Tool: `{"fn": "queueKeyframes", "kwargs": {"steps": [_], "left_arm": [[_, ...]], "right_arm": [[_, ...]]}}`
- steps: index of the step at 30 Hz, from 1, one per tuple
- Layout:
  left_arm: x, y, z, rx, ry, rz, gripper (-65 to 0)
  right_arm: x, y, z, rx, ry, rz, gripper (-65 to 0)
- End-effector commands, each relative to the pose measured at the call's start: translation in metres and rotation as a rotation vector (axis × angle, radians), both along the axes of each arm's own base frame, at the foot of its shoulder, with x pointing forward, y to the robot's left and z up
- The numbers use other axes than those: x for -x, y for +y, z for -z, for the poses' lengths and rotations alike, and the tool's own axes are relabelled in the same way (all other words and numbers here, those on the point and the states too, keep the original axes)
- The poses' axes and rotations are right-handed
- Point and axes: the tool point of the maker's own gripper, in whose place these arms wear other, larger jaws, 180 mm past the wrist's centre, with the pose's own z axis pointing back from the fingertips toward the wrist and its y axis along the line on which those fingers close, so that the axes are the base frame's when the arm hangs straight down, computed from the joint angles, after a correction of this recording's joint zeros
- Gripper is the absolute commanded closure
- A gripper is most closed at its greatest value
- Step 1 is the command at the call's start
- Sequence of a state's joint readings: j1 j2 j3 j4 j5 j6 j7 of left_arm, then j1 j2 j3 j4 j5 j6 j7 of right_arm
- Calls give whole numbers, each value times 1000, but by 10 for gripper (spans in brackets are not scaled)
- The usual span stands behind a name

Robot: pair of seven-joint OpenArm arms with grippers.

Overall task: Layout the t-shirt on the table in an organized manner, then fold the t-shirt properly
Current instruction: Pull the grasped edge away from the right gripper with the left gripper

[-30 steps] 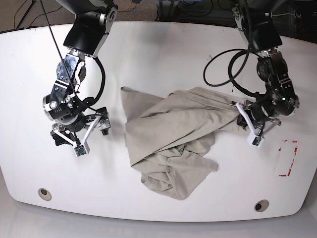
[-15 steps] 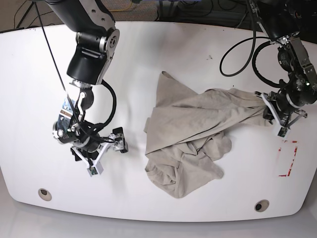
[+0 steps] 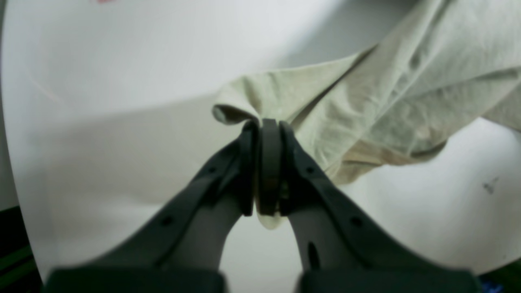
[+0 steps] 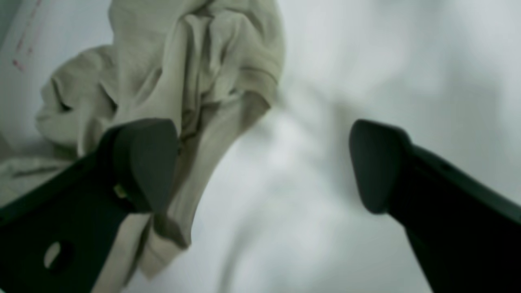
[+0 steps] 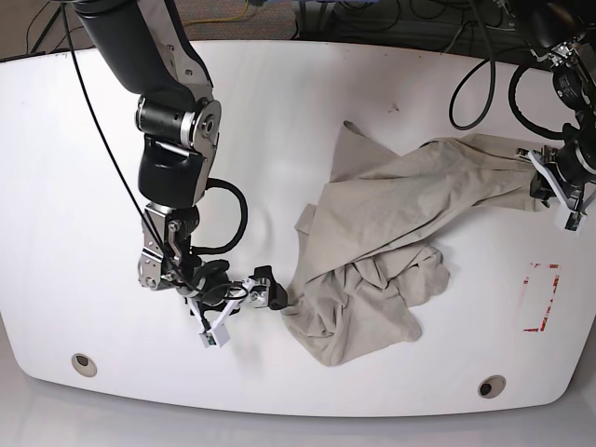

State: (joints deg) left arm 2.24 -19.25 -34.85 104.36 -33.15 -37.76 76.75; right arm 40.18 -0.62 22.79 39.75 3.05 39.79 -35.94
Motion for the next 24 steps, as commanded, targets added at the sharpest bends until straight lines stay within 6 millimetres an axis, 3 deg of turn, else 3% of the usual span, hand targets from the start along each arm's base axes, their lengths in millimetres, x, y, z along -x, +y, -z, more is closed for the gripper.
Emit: {"fn": "queueKeyframes", "kwargs": {"steps": [1, 20, 24], "left_arm": [[-3, 8, -16, -7, -57, -5, -6], [40, 76, -33, -128, -30, -124, -6], [48, 81, -32, -145, -8, -128, -6]], "right_arm": [[-21, 6, -24, -57, -67, 17, -648], [-12, 51, -1, -211, -27, 30, -648], [-8, 61, 3, -238, -11, 28, -648]]}}
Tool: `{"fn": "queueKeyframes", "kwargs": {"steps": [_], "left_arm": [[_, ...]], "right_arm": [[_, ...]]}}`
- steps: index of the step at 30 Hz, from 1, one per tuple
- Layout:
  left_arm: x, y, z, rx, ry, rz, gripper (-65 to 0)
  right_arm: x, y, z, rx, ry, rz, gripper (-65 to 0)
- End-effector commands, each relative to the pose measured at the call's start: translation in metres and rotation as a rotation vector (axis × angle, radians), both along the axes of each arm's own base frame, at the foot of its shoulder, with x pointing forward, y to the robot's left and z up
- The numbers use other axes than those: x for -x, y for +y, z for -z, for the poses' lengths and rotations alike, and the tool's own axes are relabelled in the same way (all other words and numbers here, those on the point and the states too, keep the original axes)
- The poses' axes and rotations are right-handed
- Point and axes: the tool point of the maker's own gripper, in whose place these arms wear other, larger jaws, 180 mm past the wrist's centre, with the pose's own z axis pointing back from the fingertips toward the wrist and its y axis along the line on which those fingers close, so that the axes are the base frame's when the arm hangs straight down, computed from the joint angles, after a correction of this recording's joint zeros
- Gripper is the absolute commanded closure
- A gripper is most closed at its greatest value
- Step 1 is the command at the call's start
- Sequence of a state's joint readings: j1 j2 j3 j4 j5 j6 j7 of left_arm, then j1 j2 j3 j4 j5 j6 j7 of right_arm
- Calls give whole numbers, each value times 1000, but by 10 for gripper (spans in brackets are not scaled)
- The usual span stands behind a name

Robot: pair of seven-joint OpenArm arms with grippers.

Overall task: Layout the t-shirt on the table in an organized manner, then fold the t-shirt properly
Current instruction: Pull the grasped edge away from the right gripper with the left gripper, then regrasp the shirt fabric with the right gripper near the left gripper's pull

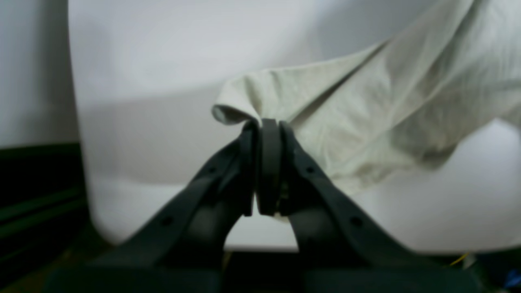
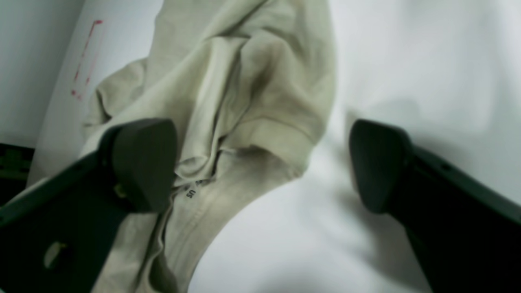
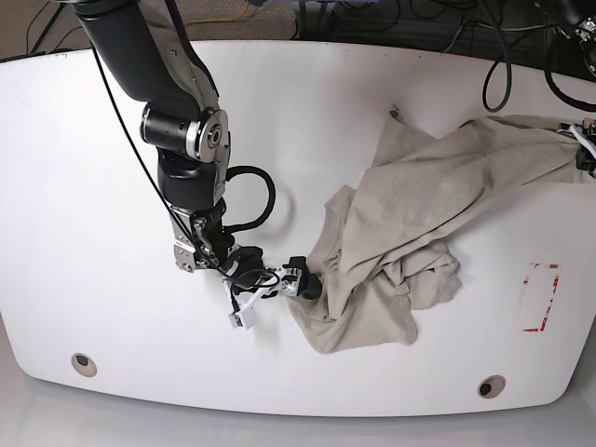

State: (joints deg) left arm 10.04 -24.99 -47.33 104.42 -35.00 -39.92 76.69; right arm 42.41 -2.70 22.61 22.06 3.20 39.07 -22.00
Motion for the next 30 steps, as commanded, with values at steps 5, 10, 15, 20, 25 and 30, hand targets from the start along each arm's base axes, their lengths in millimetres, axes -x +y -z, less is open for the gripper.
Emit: {"fn": "queueKeyframes", "kwargs": {"steps": [5, 10, 15, 20, 25, 30], "left_arm": [[10, 18, -16, -45, -29, -34, -6], [13, 24, -20, -58, -28, -46, -6], [14, 27, -22, -69, -23, -44, -6], [14, 27, -22, -69, -25, -44, -6], [13, 27, -23, -69, -29, -45, -6], [12, 26, -22, -68, -28, -42, -6]], "right_arm": [[-16, 15, -27, -52, -65, -1, -648], [-4, 24, -14, -65, -36, -10, -648], [4, 35, -9, -77, -19, -23, -647], [12, 40, -1, -84, 1, -28, -607], [15, 50, -1, -92, 5, -42, -536], [14, 49, -3, -93, 1, -39, -501]]}}
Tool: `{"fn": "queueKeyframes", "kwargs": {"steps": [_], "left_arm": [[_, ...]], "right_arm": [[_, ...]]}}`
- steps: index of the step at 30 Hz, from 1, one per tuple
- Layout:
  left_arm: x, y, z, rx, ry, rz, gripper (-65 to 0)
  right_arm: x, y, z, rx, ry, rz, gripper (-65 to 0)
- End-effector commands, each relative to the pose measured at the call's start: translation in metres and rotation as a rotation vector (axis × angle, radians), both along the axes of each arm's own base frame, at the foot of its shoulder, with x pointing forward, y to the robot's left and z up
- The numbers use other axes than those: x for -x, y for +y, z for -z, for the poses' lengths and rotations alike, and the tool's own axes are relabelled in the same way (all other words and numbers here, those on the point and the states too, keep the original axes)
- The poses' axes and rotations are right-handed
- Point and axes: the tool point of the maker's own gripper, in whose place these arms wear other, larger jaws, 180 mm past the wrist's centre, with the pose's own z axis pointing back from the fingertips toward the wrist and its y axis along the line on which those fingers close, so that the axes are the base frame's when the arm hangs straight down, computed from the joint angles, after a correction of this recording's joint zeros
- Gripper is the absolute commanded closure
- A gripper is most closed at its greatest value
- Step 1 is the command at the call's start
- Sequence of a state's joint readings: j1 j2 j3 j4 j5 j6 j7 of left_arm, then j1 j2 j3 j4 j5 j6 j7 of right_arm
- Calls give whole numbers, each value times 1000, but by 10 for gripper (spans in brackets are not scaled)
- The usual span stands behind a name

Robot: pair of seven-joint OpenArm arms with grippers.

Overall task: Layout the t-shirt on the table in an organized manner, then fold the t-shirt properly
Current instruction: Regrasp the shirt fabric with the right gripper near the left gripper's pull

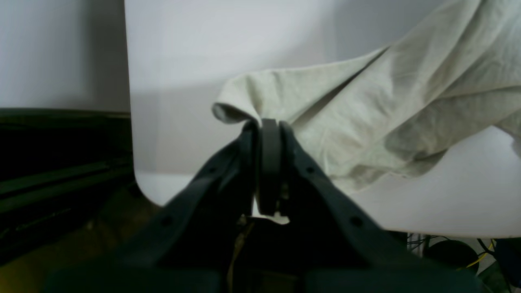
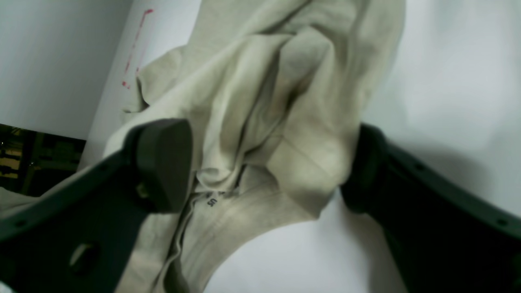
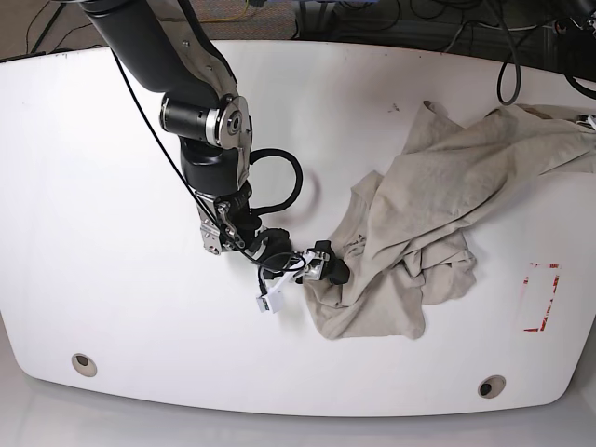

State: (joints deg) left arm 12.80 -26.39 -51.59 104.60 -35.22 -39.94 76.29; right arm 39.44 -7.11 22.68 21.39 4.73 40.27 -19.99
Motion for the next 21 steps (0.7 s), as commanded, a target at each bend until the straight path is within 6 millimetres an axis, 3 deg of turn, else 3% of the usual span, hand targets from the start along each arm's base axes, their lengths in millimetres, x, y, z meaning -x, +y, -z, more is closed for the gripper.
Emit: {"fn": "queueKeyframes", "kwargs": {"steps": [1, 8, 12, 17, 21], "left_arm": [[-6, 4, -14, -33, -30, 14, -6], [-6, 4, -14, -33, -31, 14, -6], [-6, 4, -14, -33, -31, 14, -6], [-6, 4, -14, -33, -31, 14, -6], [-6, 4, -13, -31, -30, 13, -6]], "right_arm": [[-11, 0, -12, 13, -26, -6, -498], [-10, 0, -12, 15, -26, -7, -465], [-11, 0, -13, 14, -30, -5, -400], [-12, 0, -13, 15, -31, -5, -217], [-12, 0, -14, 15, -32, -5, 0]]}}
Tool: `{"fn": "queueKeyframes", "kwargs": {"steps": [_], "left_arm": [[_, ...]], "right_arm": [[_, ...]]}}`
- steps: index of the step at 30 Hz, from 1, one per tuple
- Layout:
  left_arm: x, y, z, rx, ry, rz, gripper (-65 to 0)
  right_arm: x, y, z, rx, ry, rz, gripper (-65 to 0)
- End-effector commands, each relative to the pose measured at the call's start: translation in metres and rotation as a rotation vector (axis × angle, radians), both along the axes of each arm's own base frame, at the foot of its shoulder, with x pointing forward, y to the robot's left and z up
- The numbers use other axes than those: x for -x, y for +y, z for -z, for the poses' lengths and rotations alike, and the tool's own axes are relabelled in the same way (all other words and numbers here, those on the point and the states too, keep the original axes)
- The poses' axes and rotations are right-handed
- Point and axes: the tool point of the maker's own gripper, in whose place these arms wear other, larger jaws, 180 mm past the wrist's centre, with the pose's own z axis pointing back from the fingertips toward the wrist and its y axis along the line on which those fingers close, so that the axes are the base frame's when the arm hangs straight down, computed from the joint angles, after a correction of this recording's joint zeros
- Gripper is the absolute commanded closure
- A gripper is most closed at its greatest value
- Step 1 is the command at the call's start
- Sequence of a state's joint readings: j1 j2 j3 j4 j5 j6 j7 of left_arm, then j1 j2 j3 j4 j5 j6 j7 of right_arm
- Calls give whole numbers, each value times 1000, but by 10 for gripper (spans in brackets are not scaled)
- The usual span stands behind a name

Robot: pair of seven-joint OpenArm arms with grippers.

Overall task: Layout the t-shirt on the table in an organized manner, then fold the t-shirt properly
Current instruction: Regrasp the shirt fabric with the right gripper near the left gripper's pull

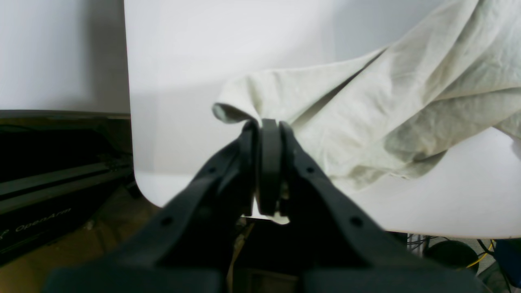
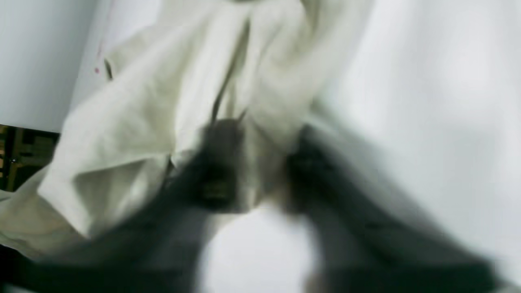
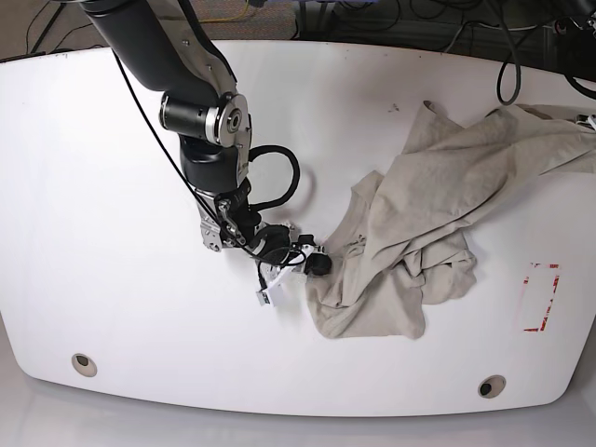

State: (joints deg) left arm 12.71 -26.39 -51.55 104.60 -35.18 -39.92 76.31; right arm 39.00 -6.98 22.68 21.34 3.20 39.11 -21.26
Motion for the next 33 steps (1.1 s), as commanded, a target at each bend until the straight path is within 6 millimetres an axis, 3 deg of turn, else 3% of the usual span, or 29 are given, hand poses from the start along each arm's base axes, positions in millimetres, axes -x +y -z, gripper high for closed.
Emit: {"fn": "queueKeyframes", "kwargs": {"steps": [1, 8, 12, 15, 23, 32, 33], "left_arm": [[-6, 4, -13, -31, -29, 15, -6], [-6, 4, -13, -31, -29, 15, -6], [-6, 3, -12, -29, -29, 17, -6], [-8, -1, -10, -29, -20, 32, -6], [-12, -8, -6, -25, -8, 60, -6], [-30, -16, -13, -21, -45, 89, -6], [-33, -17, -14, -21, -51, 93, -6]], "right_arm": [[-19, 2, -25, -26, -66, 8, 0], [-23, 1, -30, -24, -80, 11, 0], [-32, -10, -43, 10, -126, 14, 0], [-29, -19, -41, 46, -125, 6, 0], [-21, -74, -67, 243, -215, 26, 0], [19, -125, -85, 448, -264, 71, 0], [28, -140, -87, 499, -270, 82, 0]]}}
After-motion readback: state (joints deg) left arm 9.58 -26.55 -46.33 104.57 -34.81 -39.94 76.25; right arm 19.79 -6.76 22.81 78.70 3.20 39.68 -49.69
